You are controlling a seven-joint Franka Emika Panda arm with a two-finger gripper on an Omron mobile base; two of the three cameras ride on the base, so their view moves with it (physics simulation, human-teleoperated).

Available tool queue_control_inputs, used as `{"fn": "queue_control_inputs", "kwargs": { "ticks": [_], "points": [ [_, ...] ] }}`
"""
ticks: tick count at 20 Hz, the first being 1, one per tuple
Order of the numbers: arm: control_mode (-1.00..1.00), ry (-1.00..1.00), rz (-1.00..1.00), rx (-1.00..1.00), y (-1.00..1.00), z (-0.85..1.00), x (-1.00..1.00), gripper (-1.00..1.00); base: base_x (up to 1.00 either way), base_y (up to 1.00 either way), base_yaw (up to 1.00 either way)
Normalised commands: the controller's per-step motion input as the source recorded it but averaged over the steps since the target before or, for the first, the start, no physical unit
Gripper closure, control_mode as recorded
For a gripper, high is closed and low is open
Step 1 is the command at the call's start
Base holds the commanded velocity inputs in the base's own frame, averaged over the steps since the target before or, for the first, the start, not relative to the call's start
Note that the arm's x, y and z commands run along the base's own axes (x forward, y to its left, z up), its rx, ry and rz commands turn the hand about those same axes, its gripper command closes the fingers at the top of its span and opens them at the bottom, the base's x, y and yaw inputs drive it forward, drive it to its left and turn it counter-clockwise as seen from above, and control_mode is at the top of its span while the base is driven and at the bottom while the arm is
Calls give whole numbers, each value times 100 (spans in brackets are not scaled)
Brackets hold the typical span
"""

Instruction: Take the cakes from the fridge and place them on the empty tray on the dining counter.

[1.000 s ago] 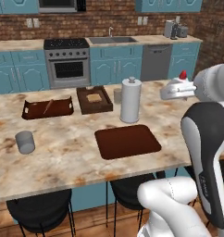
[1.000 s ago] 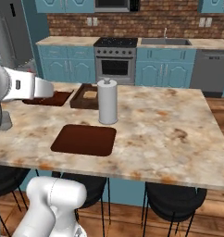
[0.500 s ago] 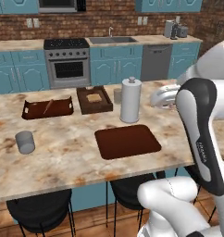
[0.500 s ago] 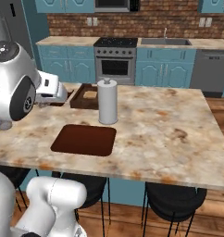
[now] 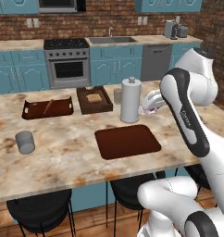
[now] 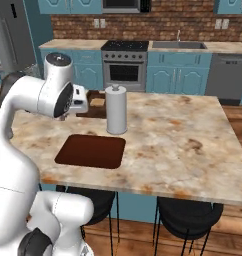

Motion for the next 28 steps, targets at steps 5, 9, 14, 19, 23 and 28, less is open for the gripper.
{"fn": "queue_control_inputs", "kwargs": {
  "ticks": [5,9,14,19,23,28],
  "points": [
    [-100,0,27,1,3,-61,71,100,0,0,0],
    [-100,0,25,1,13,-65,71,100,0,0,0],
    [-100,0,24,1,20,-61,68,100,0,0,0],
    [-100,0,23,1,7,-54,64,100,0,0,0],
    [-100,0,22,0,0,-56,56,100,0,0,0],
    [-100,0,21,0,9,-53,51,100,0,0,0]
  ]
}}
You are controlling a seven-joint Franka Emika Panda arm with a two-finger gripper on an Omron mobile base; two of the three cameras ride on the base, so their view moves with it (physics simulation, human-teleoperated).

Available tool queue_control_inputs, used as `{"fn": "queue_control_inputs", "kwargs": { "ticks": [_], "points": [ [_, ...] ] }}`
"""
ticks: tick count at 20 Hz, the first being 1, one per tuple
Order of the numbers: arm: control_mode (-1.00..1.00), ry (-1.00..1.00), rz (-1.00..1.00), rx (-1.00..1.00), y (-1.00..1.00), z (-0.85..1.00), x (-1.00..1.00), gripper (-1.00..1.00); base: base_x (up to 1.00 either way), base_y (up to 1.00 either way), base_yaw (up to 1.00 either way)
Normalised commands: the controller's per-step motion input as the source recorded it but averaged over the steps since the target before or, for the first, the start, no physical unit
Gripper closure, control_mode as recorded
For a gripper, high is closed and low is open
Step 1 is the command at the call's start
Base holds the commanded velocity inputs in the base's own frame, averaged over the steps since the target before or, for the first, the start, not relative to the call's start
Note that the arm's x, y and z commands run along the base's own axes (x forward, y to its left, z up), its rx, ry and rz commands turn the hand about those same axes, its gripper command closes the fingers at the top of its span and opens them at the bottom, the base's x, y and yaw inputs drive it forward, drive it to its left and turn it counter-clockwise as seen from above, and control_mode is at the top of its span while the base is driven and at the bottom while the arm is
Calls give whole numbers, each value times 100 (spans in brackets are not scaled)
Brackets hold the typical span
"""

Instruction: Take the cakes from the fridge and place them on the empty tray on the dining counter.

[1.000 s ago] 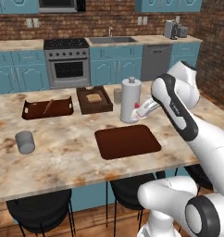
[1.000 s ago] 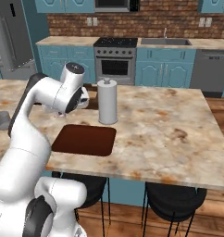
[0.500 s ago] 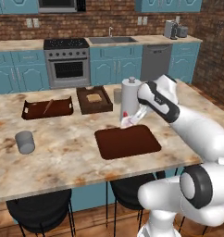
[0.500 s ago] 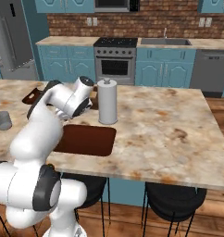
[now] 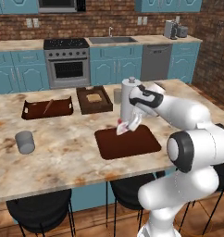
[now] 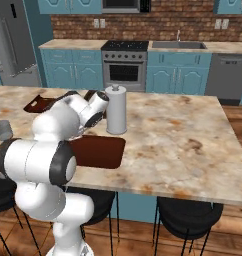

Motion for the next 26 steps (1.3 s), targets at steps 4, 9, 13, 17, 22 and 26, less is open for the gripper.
{"fn": "queue_control_inputs", "kwargs": {
  "ticks": [4,9,13,17,22,26],
  "points": [
    [-100,-2,18,0,18,-48,54,100,0,0,0],
    [-100,-6,16,5,27,-40,21,100,0,0,0],
    [-100,-5,12,9,29,-34,28,100,0,0,0],
    [-100,-5,8,7,22,-30,28,100,0,0,0],
    [-100,-6,6,3,3,-31,35,100,0,0,0],
    [-100,-2,5,2,0,-36,31,100,0,0,0]
  ]
}}
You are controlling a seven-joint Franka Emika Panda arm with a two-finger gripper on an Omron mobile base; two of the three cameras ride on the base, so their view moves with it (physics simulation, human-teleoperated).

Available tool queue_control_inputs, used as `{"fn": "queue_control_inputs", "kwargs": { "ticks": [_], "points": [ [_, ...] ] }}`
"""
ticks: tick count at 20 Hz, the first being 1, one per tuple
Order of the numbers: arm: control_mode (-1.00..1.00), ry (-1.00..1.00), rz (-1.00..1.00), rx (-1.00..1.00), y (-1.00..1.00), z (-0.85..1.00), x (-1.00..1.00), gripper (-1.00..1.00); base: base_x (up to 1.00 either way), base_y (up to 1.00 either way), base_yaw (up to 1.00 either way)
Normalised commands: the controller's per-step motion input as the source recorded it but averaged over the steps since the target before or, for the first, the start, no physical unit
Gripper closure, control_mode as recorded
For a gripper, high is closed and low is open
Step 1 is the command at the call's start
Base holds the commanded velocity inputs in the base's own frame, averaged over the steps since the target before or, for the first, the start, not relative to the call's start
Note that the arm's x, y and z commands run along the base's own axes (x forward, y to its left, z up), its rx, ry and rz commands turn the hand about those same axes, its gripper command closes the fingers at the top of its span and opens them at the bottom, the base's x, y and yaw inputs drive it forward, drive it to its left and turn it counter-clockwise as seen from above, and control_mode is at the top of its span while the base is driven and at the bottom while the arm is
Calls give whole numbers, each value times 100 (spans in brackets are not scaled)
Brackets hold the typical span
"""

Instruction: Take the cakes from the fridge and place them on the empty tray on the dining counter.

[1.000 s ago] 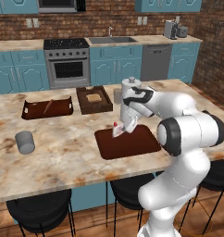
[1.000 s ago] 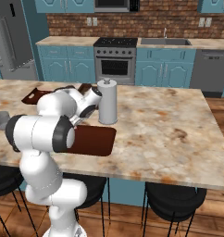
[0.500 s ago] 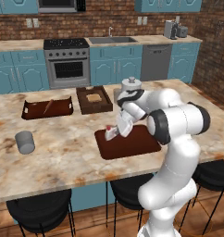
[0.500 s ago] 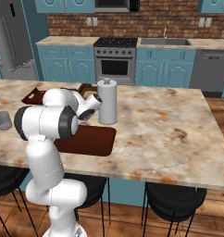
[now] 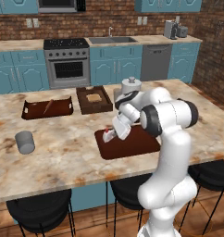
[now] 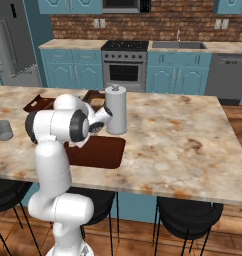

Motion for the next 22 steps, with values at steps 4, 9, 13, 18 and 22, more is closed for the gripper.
{"fn": "queue_control_inputs", "kwargs": {
  "ticks": [4,9,13,18,22],
  "points": [
    [-100,-1,6,3,2,-36,10,100,0,0,0],
    [-100,-1,6,3,7,-38,1,100,0,0,0],
    [-100,0,5,1,11,-38,0,-100,0,0,0],
    [-100,-7,1,0,-3,-8,-20,-100,0,0,0],
    [-100,-15,0,0,-7,18,-32,-100,0,0,0]
  ]
}}
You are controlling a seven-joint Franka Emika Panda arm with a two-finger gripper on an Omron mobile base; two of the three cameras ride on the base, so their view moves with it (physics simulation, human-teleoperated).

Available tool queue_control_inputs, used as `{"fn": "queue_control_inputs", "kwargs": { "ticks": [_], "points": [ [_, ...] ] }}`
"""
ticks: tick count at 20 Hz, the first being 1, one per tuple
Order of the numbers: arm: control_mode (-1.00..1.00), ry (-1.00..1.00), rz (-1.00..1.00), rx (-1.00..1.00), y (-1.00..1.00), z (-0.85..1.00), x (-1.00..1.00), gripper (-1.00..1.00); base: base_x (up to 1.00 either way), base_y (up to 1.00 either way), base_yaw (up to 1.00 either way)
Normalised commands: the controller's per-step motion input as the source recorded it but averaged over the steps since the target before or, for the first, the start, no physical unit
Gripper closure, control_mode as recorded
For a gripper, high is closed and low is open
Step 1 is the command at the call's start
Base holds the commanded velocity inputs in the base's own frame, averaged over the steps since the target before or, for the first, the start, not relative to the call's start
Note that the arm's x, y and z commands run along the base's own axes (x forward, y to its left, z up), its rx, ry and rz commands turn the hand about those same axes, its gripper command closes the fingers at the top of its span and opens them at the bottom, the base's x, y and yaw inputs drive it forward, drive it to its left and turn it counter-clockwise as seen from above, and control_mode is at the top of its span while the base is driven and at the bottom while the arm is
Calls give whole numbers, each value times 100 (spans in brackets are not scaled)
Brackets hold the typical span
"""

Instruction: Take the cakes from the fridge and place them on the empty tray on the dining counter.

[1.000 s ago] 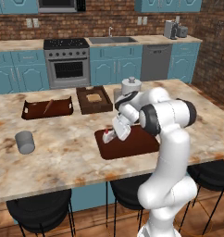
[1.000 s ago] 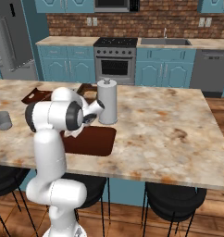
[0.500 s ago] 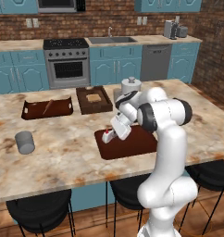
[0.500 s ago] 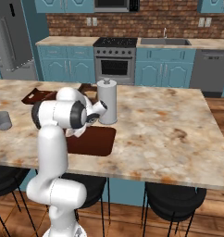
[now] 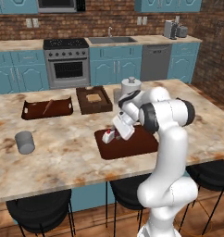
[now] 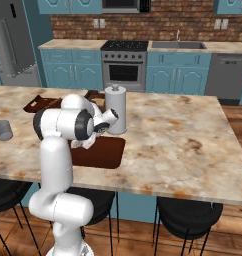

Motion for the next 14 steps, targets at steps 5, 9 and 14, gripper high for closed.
{"fn": "queue_control_inputs", "kwargs": {
  "ticks": [5,9,14],
  "points": [
    [-100,-31,0,1,-2,90,-43,-100,0,0,0],
    [-100,-35,0,1,7,100,-34,-100,0,0,0],
    [-100,-22,-1,0,29,100,-38,-100,0,0,0]
  ]
}}
